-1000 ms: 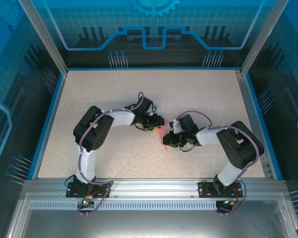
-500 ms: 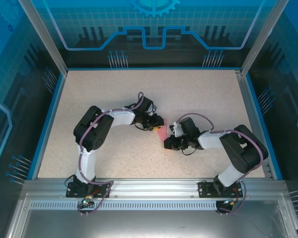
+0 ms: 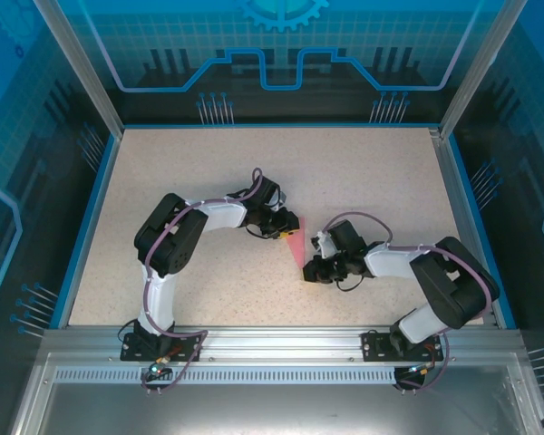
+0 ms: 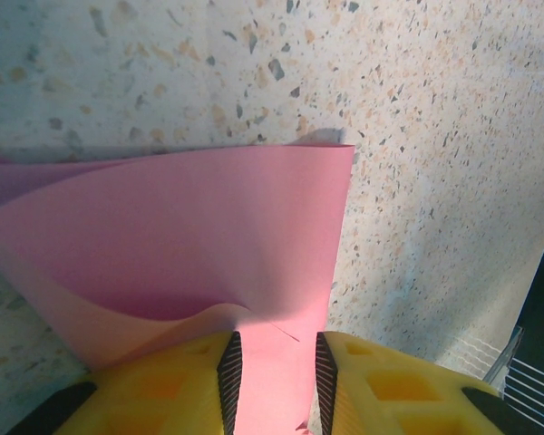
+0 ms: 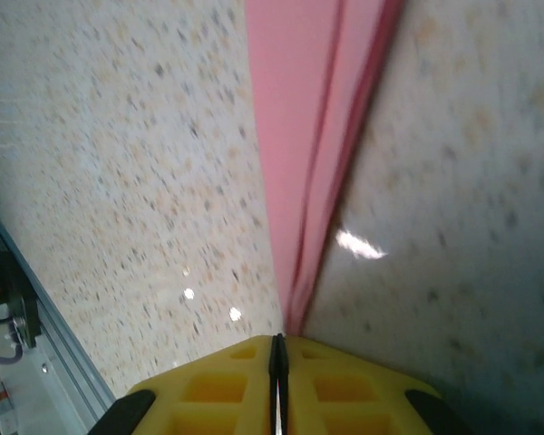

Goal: Fold a paper plane with a square sheet of paper (pick it up from the middle)
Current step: Fold the wing for the fifth time at the center of the table.

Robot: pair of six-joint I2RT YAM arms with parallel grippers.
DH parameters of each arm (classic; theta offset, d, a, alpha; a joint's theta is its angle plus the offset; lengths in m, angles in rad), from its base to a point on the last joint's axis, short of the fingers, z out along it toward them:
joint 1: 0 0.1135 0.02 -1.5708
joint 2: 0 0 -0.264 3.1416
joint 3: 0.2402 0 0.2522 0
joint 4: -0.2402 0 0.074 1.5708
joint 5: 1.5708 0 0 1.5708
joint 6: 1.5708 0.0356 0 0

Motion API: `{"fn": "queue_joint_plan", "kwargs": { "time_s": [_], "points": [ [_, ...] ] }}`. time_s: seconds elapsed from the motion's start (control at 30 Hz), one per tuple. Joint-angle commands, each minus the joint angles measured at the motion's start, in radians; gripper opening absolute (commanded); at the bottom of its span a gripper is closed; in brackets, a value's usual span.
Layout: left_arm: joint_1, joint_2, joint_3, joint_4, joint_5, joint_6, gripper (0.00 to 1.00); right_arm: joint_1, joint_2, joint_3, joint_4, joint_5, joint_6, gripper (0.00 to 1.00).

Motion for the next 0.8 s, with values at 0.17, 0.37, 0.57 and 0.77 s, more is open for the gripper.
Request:
{"fn": "queue_joint_plan", "kwargs": {
  "time_s": [0.17, 0.37, 0.57, 0.77],
  "points": [
    [0.013, 0.048, -0.01, -0.112, -0.091, 0.042, 0.32, 0.002, -0.108, 0.092, -0.139, 0.066, 0.066, 0.13],
    [0.012, 0.043, -0.015, -0.096, -0.078, 0.036, 0.33, 0.0, 0.031, 0.176, -0.002, 0.054, 0.159, 0.13],
    [0.011, 0.03, -0.01, -0.083, -0.061, 0.036, 0.33, -0.001, 0.16, 0.183, 0.058, 0.059, 0.172, 0.12],
    [0.015, -0.008, 0.023, -0.082, -0.033, 0.068, 0.36, -0.006, 0.218, 0.12, 0.056, 0.053, 0.15, 0.05]
  ]
}}
